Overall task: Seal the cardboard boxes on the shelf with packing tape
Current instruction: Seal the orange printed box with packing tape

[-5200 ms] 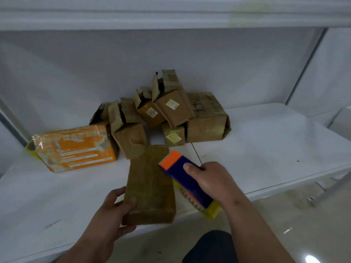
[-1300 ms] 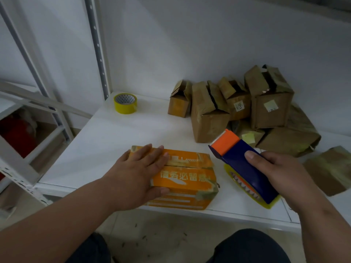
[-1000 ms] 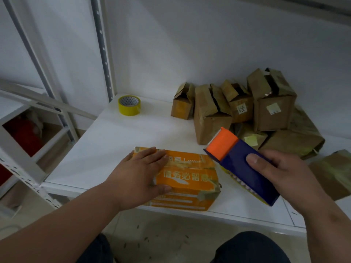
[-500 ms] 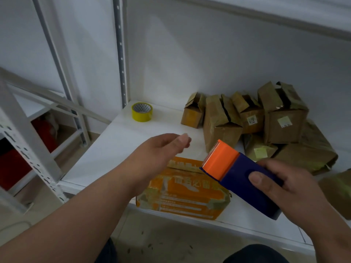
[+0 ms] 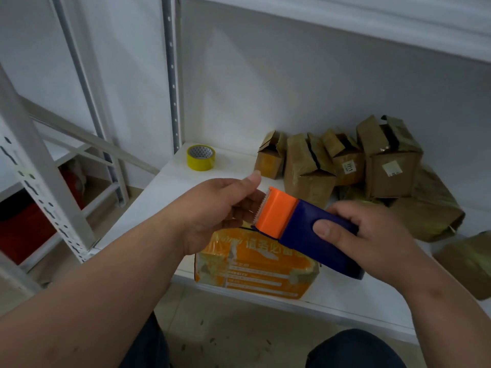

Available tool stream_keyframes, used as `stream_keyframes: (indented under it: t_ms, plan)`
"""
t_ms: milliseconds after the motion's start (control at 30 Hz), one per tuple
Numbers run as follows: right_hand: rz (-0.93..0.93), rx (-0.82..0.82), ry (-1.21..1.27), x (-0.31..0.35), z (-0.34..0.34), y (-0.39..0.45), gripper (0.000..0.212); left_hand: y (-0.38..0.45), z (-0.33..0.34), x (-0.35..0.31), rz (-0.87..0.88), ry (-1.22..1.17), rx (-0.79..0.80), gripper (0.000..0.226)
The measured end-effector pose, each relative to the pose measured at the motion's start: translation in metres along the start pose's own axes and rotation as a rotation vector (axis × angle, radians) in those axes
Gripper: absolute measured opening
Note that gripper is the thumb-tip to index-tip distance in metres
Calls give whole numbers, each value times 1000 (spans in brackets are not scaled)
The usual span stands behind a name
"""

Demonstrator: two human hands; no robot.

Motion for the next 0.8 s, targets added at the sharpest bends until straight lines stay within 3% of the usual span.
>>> stream_keyframes:
  t_ms: [133, 300, 400, 600, 800]
  plan:
    - [-32, 3, 32, 6, 2, 3, 43, -5, -3, -1, -16, -3, 8, 58]
    - [-21, 21, 67, 7, 4, 4, 32, -6, -8, 4, -76, -155, -38, 10]
    - [-20, 24, 77, 8, 4, 4, 34, -5, -12, 8, -84, -167, -100, 17]
    - [-16, 59, 34, 12, 13, 12, 40, -4, -26, -3, 86, 74, -359, 23]
    - [-56, 114, 78, 27, 15, 24, 35, 1, -43, -12, 161, 3, -453, 22]
Point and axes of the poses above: each hand's wrist, its own y-axis towards the middle knuckle, its own z-axis out of the palm, x = y × z, the point moved 10 cm from there along y, towards the middle knuckle, and after that the axes turned 10 degrees about -x, right-handed, at the moved point
